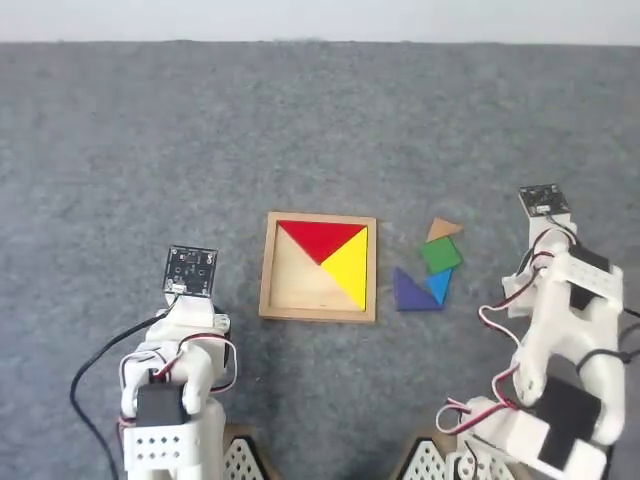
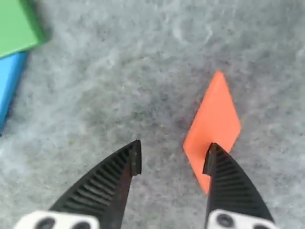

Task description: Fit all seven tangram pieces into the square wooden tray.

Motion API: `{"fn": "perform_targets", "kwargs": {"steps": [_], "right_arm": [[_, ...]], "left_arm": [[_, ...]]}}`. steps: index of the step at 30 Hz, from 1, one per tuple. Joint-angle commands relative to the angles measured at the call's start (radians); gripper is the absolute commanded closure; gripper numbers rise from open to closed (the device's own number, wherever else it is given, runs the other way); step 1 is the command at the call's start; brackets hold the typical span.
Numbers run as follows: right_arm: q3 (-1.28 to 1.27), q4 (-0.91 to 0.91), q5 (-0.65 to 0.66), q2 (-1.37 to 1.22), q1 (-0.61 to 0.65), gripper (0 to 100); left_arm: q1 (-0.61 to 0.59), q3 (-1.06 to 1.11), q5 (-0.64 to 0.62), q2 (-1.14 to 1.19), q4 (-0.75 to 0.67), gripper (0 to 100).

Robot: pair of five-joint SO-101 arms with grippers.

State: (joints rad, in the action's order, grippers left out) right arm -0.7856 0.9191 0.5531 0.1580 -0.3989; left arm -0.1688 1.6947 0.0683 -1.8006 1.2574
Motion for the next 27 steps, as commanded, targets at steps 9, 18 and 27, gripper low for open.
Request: {"fn": "perform_targets", "kwargs": {"steps": [9,18,27], "right_arm": [[0.078,-0.087,0.04,-0.119,-0.116,78.6],[0.083,-0.131,0.06,-0.176,-0.154,79.0],[0.104,-0.124,0.034,-0.14,-0.153,78.6]], "left_arm": [[0.006,-0.01,0.002,-0.017,0.003,98],[0.006,-0.01,0.002,-0.017,0.003,98],[0.006,-0.01,0.002,-0.017,0.003,98]]}}
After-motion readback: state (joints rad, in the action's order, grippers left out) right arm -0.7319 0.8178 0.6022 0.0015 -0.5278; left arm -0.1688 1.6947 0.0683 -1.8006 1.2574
